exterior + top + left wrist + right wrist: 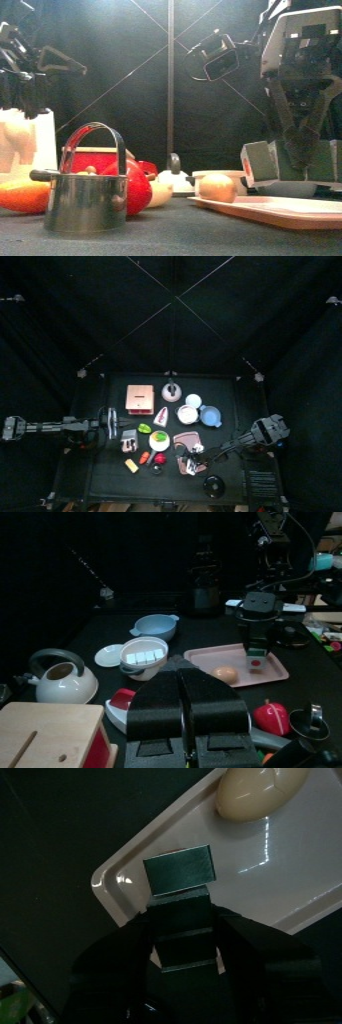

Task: Place green sushi roll in bowl

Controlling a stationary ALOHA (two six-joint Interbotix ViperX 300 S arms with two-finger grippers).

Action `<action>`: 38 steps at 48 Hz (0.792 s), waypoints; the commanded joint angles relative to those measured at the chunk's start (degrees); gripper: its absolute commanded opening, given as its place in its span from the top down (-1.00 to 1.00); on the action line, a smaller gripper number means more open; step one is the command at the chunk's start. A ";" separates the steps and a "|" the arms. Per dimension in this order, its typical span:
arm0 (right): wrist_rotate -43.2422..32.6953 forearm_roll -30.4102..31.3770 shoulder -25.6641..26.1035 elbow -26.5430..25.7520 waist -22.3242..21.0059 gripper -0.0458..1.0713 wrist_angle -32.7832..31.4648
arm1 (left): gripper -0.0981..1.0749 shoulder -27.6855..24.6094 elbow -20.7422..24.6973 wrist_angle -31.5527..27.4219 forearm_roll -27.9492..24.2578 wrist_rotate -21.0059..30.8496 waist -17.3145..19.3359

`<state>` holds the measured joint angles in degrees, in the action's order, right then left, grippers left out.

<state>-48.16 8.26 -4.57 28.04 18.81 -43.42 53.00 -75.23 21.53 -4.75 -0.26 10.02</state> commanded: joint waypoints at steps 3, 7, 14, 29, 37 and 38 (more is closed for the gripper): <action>-0.18 0.79 3.52 -1.67 -0.62 -0.13 0.35 | 0.86 -0.35 0.70 0.26 0.00 0.09 0.26; -0.70 2.02 5.71 -1.67 -1.58 -0.13 0.00 | 0.86 -0.26 0.70 0.18 0.00 0.09 0.26; -2.02 4.31 11.07 -0.62 -4.57 -0.13 -2.81 | 0.86 -0.35 0.79 0.26 0.00 0.00 0.26; -4.04 8.44 18.28 3.69 -15.73 -0.13 -6.59 | 0.86 -0.35 0.79 0.18 0.00 0.09 0.44; -4.04 8.53 20.30 5.80 -23.47 -0.14 -9.32 | 0.86 -0.35 0.62 0.26 0.00 0.09 0.44; -4.04 8.44 20.30 6.06 -24.35 -0.13 -9.93 | 0.86 -0.35 0.62 0.18 0.00 0.09 0.35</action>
<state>-52.12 16.70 13.62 33.93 -1.67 -51.68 53.00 -75.32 21.53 -4.75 -0.26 10.28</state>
